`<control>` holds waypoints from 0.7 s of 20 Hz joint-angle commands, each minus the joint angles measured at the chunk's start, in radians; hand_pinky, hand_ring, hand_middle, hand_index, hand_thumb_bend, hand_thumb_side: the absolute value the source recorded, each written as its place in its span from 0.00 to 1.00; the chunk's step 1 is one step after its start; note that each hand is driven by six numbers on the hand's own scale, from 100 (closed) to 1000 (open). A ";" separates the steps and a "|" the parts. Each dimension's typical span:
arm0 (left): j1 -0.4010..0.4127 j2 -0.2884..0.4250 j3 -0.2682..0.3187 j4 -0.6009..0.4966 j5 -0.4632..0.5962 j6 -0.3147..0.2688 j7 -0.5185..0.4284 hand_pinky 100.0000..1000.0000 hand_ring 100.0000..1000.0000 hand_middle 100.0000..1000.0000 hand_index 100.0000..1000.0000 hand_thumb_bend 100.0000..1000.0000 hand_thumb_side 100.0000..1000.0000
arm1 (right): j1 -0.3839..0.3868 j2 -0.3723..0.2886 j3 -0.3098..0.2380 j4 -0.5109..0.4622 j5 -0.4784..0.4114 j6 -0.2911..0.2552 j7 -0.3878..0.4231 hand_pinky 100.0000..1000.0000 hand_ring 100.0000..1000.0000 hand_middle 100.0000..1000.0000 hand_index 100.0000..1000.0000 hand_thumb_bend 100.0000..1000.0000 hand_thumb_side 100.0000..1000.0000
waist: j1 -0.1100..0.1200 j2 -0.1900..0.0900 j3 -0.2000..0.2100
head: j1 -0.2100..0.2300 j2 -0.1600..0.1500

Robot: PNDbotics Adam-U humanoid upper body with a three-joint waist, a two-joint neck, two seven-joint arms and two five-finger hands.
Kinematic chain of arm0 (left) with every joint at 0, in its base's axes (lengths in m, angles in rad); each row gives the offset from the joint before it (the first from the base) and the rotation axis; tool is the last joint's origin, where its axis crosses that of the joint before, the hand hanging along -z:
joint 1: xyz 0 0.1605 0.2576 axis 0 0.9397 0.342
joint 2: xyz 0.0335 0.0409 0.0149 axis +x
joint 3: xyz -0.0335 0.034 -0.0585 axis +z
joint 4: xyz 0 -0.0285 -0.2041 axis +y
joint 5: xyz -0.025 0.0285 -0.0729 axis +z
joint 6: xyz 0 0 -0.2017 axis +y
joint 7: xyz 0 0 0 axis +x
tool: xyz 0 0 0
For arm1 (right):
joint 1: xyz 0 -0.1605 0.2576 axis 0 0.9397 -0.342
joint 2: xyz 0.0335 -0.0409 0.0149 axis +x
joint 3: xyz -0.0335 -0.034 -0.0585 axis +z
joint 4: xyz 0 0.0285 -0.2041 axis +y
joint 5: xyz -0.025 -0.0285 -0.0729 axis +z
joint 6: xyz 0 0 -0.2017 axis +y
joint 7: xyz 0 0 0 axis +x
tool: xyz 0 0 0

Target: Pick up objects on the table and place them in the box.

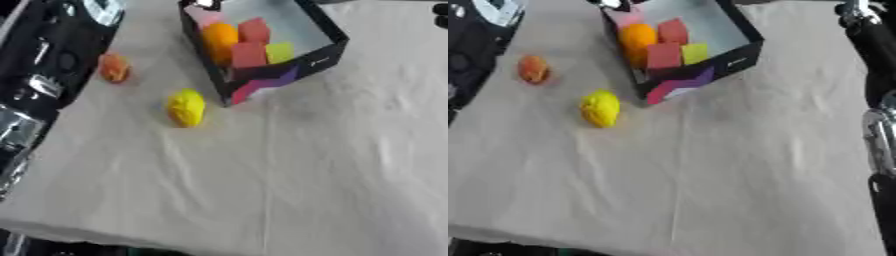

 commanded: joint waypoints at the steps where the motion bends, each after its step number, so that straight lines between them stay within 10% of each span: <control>1: 0.017 0.120 0.031 -0.097 0.095 0.027 -0.045 0.63 0.71 0.68 0.77 0.58 0.07 | -0.005 -0.035 -0.016 -0.020 0.003 -0.002 -0.009 0.76 0.67 0.64 0.78 0.00 0.30 | 0.001 -0.029 0.004 | -0.023 0.001; 14: 0.373 0.472 0.100 -0.478 0.310 0.142 -0.197 0.72 0.78 0.73 0.80 0.68 0.21 | 0.000 -0.057 -0.025 -0.026 0.005 -0.001 -0.020 0.76 0.67 0.64 0.78 0.00 0.30 | 0.006 -0.026 0.004 | -0.084 -0.046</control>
